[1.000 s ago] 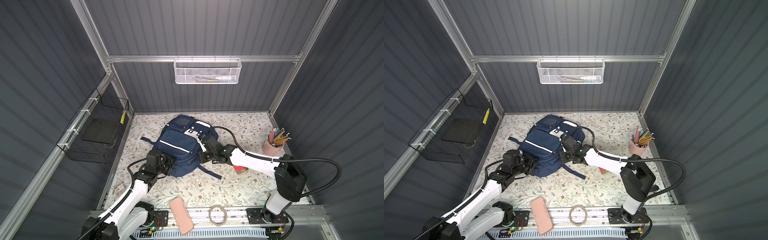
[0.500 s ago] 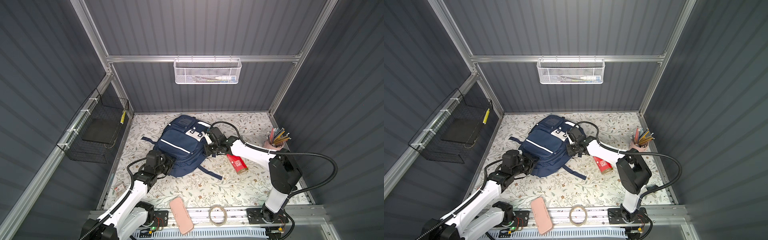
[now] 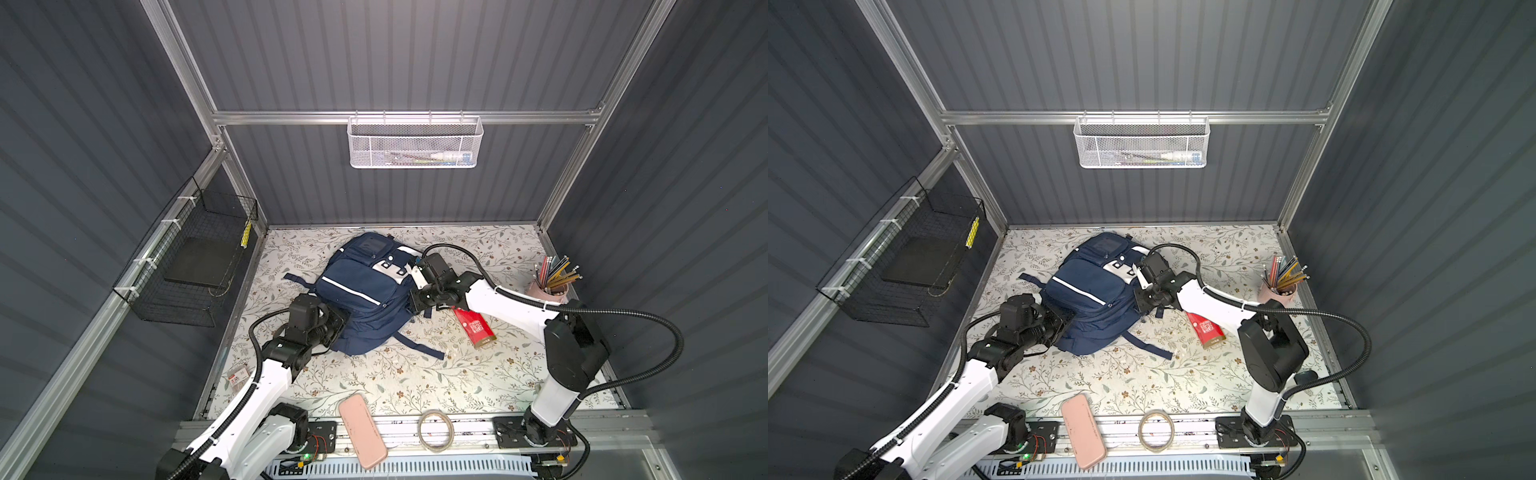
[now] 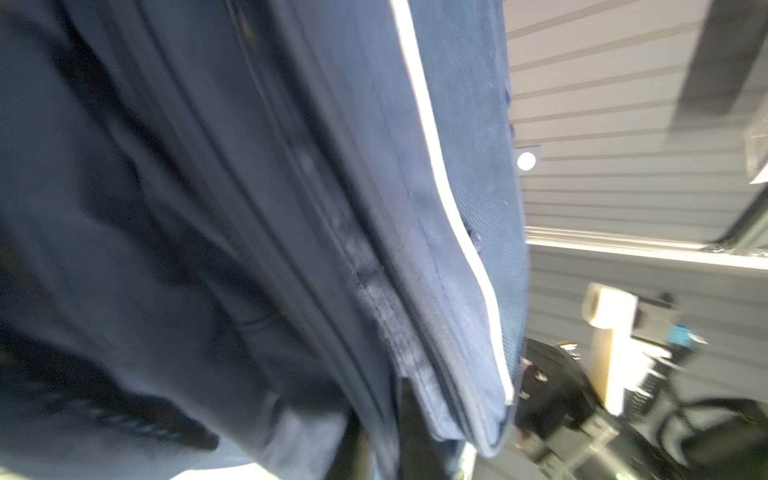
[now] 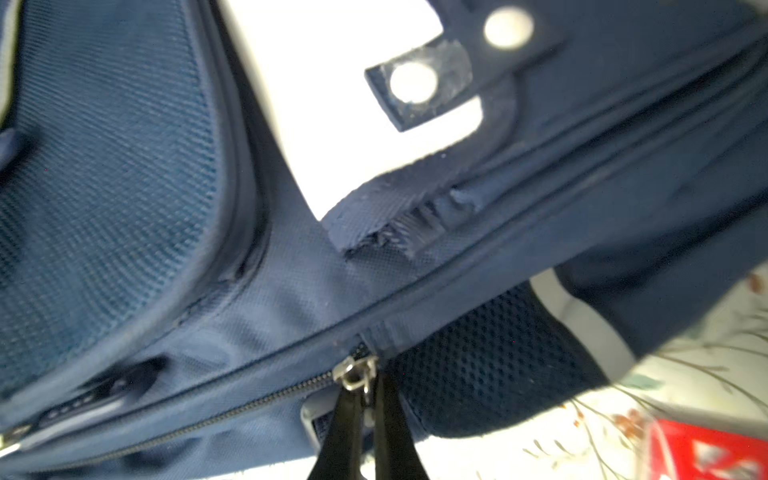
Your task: Pack the student bag
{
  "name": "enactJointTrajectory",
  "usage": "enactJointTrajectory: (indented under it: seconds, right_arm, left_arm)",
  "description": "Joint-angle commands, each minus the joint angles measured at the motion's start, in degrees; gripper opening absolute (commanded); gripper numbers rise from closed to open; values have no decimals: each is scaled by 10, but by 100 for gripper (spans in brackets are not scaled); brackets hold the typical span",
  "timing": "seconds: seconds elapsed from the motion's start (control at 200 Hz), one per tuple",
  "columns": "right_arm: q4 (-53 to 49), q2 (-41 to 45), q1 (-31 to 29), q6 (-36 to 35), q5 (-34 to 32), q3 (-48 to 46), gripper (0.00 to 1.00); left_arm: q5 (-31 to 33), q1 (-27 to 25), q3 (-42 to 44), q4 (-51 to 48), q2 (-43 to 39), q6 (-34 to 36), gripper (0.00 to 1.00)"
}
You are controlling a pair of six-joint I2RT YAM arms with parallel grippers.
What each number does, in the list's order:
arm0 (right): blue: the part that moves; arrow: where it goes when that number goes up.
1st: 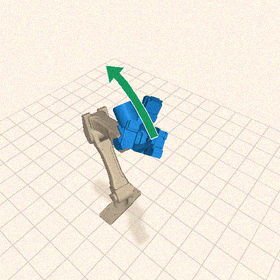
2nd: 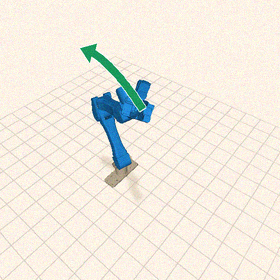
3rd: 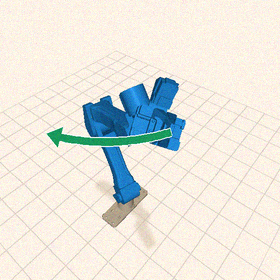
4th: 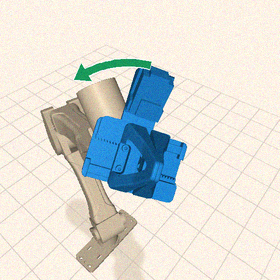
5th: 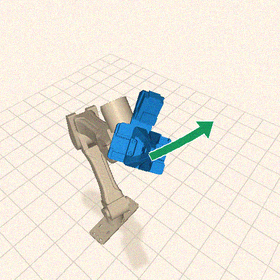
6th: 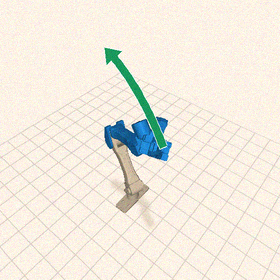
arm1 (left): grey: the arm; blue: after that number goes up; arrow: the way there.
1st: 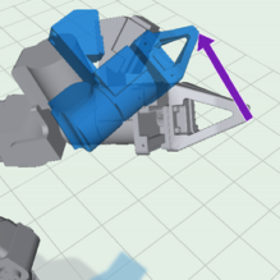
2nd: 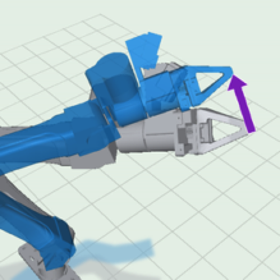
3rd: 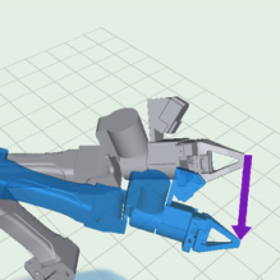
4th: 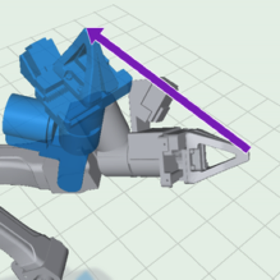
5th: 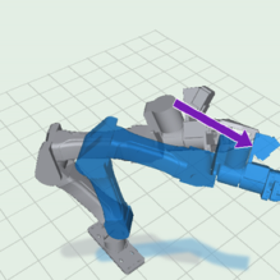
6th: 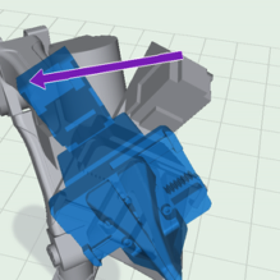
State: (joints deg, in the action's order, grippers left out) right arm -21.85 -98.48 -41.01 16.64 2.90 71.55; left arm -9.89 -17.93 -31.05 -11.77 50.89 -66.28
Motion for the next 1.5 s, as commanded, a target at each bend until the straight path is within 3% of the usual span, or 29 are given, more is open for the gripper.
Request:
enactJointTrajectory:
  seconds: [0.0,0.09,0.155,0.225,0.325,0.485,0.63,0.84,1.051,1.236,1.301,1.326,1.351,1.391,1.496]
  right_arm:
    - [-57,33,-24,7,-66,-19,5]
    - [-53,53,-37,34,-57,-45,13]
    - [-56,64,-34,57,-71,-63,45]
    - [-85,71,-34,75,-121,-58,59]
    - [-94,94,-34,85,-137,-41,65]
    - [-47,107,-34,145,-70,-6,75]
    - [-8,63,-36,201,-2,41,77]
    - [-57,-45,-62,240,-14,143,75]
    - [-80,-54,-63,293,-71,119,75]
    - [6,-56,-64,314,-25,83,72]
    - [49,-61,-64,322,-21,69,62]
    - [53,-64,-64,324,-21,69,52]
    - [55,-66,-65,324,-22,72,33]
    - [58,-68,-66,322,-25,74,18]
    - [77,-59,-70,330,-28,66,5]
  left_arm:
    - [39,10,-24,-30,-14,38,35]
    - [33,10,-24,-25,-10,46,43]
    - [26,10,-22,-19,-4,49,48]
    - [22,10,-21,-11,0,46,52]
    - [0,10,-19,21,6,29,56]
    - [-98,3,-12,140,0,-65,56]
    - [-45,-6,-63,31,-7,-21,56]
    - [-27,-42,-51,32,25,-10,52]
    - [48,-112,-37,14,61,-20,54]
    - [56,-138,-12,80,117,-36,55]
    - [89,-154,-32,66,120,-19,53]
    - [99,-160,-42,56,121,-14,53]
    - [110,-167,-53,44,122,-9,52]
    - [129,-182,-67,29,123,-3,51]
    - [202,-252,-84,0,119,-5,49]
